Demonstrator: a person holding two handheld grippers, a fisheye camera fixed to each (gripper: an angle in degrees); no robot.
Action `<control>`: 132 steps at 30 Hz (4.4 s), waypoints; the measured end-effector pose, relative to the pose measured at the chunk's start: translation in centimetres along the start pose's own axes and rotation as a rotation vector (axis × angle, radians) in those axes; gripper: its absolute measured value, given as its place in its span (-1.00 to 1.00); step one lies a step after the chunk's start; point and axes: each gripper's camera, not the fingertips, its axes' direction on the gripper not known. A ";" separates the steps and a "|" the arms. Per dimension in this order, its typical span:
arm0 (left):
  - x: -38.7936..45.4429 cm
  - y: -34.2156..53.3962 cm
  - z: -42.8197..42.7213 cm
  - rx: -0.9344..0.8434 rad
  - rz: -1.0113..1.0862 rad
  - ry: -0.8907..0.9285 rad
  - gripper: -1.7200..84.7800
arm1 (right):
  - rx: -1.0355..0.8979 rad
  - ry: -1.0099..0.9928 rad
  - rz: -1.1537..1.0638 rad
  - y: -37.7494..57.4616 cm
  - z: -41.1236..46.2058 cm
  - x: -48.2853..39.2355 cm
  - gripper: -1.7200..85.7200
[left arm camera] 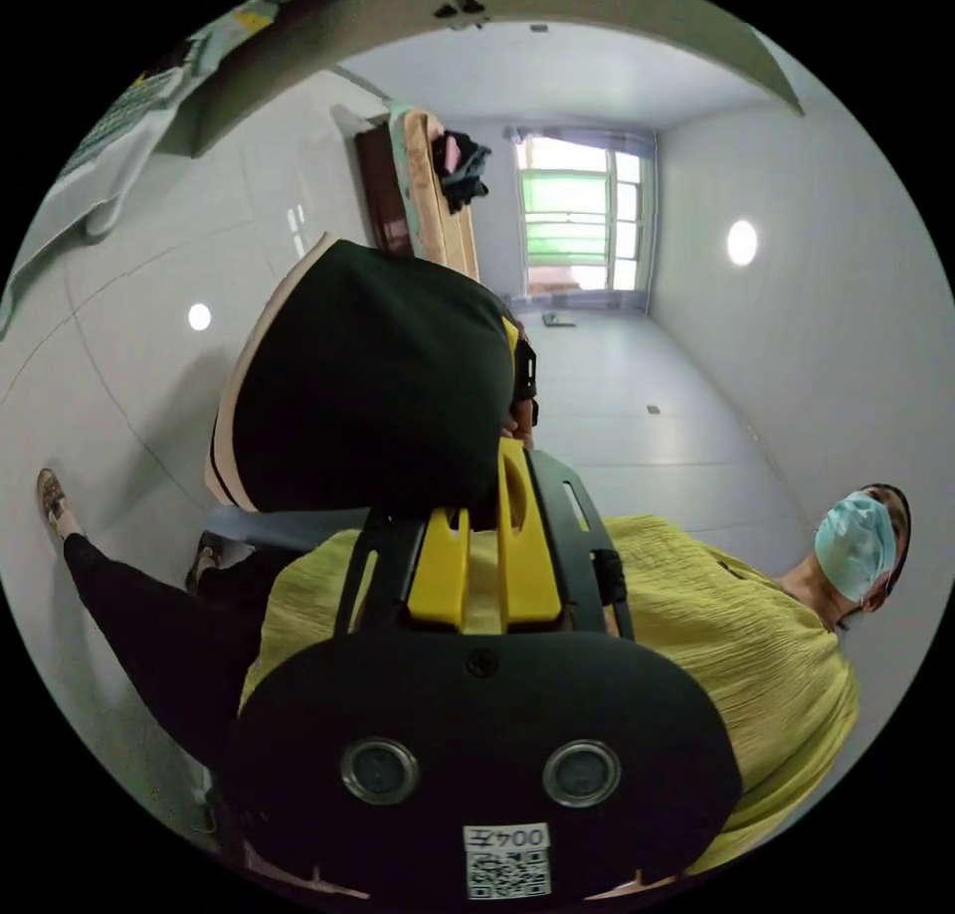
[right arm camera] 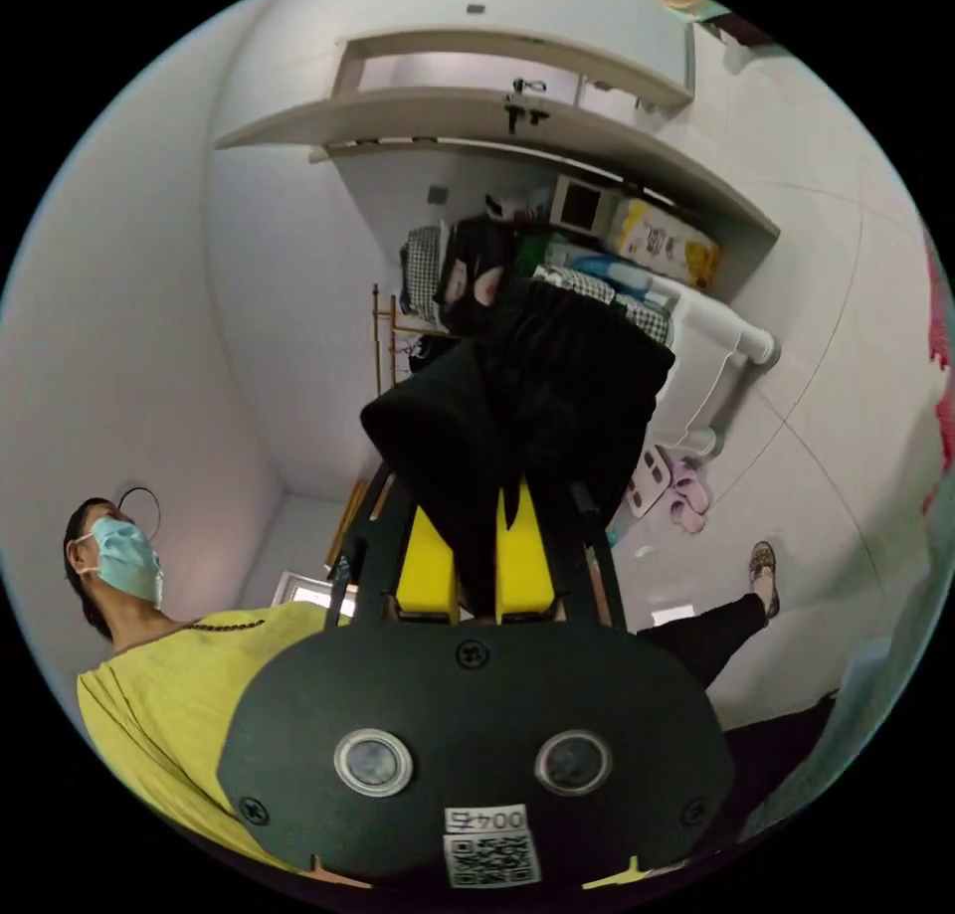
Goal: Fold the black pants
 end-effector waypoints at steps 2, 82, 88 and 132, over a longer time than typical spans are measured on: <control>-2.0 -0.6 -6.1 0.046 -0.006 -0.003 -0.82 | -0.047 0.007 0.016 -4.4 10.9 0.3 -0.85; -17.8 -55.4 -65.2 0.104 0.223 -0.975 -0.96 | -0.502 1.097 -0.608 -54.6 121.9 -16.8 -0.92; -16.2 -52.2 -62.0 0.185 0.238 -0.860 -0.96 | -0.537 0.858 -0.400 -52.9 113.2 -18.1 -0.94; 34.4 6.0 64.1 -1.008 0.874 -0.523 -0.96 | 0.915 1.039 0.615 52.4 -36.7 -32.9 -0.98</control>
